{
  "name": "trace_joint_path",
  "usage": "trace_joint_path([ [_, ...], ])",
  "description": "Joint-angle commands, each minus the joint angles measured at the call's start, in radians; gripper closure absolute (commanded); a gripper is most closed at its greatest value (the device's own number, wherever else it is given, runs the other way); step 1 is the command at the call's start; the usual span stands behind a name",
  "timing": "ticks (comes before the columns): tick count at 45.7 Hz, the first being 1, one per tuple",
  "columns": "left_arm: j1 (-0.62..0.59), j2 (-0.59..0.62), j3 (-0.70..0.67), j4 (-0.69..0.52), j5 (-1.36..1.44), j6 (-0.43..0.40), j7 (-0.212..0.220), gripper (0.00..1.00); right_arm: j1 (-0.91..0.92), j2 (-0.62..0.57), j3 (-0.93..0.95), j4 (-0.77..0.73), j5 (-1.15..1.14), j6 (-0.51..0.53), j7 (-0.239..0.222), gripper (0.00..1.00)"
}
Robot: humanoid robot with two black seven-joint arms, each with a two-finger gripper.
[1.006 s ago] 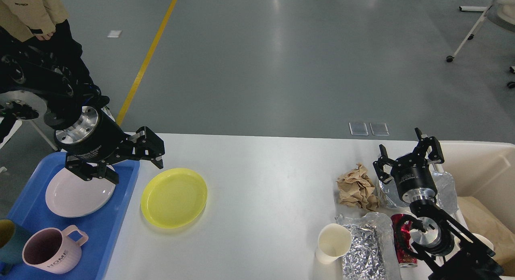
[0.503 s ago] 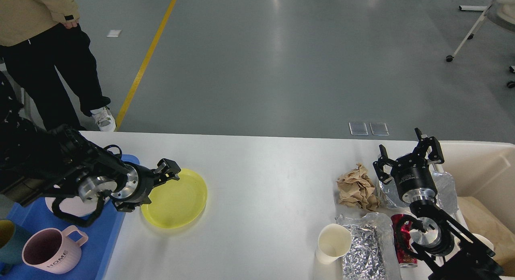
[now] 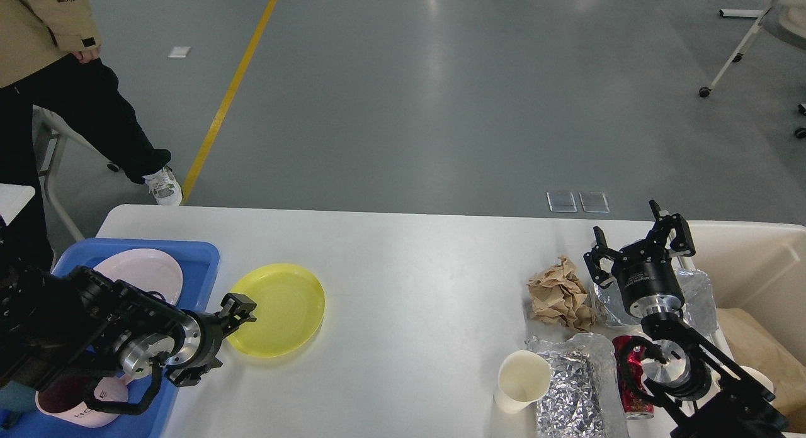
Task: Tidy desktop
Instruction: 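Grasp the rim of the yellow plate with the left gripper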
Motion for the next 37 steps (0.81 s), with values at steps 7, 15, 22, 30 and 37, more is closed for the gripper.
trace_joint_path([
  [7,0.101,0.038,-0.075,0.039,0.069,-0.004,0.002,0.05,0.000,0.000,0.000,0.000,0.000,-0.001,0.000,0.00],
  [15,0.142,0.033,-0.100,0.081,0.083,-0.007,0.019,0.09,0.000,0.000,0.000,0.000,0.000,0.000,0.000,0.00],
  [22,0.152,0.041,-0.134,0.098,0.078,-0.025,0.059,0.24,0.000,0.000,0.000,0.000,0.000,0.000,0.000,0.00],
  [30,0.147,0.052,-0.137,0.108,0.074,-0.065,0.059,0.41,0.000,0.000,0.000,0.000,0.000,0.000,0.000,0.00],
  [37,0.153,0.046,-0.138,0.135,0.072,-0.071,0.059,0.50,0.000,0.000,0.000,0.000,0.000,-0.001,0.000,0.00],
])
